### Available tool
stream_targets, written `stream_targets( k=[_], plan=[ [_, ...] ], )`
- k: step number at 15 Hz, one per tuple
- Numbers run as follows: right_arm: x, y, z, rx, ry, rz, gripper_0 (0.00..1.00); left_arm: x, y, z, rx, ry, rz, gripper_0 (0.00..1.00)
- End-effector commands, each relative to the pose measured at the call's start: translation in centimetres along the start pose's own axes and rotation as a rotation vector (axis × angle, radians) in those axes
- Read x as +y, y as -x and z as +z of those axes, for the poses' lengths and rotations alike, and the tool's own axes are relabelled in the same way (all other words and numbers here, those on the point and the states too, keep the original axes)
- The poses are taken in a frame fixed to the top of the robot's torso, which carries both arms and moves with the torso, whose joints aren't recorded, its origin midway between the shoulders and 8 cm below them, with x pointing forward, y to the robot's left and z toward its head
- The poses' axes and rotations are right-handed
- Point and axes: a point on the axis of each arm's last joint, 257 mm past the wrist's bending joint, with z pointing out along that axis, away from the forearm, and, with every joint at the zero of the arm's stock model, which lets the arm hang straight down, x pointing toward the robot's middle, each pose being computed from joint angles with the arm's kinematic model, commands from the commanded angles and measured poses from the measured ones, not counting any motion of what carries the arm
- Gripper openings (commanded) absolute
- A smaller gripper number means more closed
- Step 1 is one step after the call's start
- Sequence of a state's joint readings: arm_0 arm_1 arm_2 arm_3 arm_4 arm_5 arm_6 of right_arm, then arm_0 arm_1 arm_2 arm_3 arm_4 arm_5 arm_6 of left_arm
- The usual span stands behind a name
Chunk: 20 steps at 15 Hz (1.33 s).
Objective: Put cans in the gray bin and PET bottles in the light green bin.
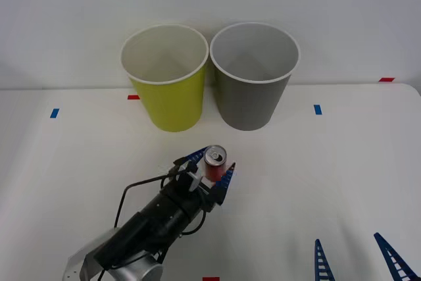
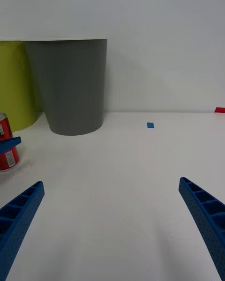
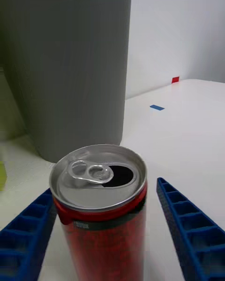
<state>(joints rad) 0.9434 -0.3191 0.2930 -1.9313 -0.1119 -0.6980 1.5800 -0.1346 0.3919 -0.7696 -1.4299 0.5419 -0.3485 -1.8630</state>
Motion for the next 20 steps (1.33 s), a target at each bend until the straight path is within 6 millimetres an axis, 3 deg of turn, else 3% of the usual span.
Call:
stream_targets(
  k=[1,7,10,16,20],
  plan=[
    [0.0,0.0,0.0,0.000,0.000,0.000,1.00,0.7,-0.1,-0.2,0.002,0.007,0.023,0.01],
    [0.0,0.0,0.0,0.000,0.000,0.000,1.00,0.4,-0.3,0.2,0.026,0.006,-0.007,0.00],
    [0.0,0.0,0.0,0.000,0.000,0.000,1.00,0.2,0.5,0.8,0.073,-0.021,-0.030,0.00],
    [0.0,0.0,0.0,0.000,0.000,0.000,1.00,1.4,5.0,1.4,0.190,-0.083,-0.020,0.00],
    [0.0,0.0,0.0,0.000,0.000,0.000,1.00,3.4,9.5,0.0,0.302,-0.096,0.026,0.00]
  ],
)
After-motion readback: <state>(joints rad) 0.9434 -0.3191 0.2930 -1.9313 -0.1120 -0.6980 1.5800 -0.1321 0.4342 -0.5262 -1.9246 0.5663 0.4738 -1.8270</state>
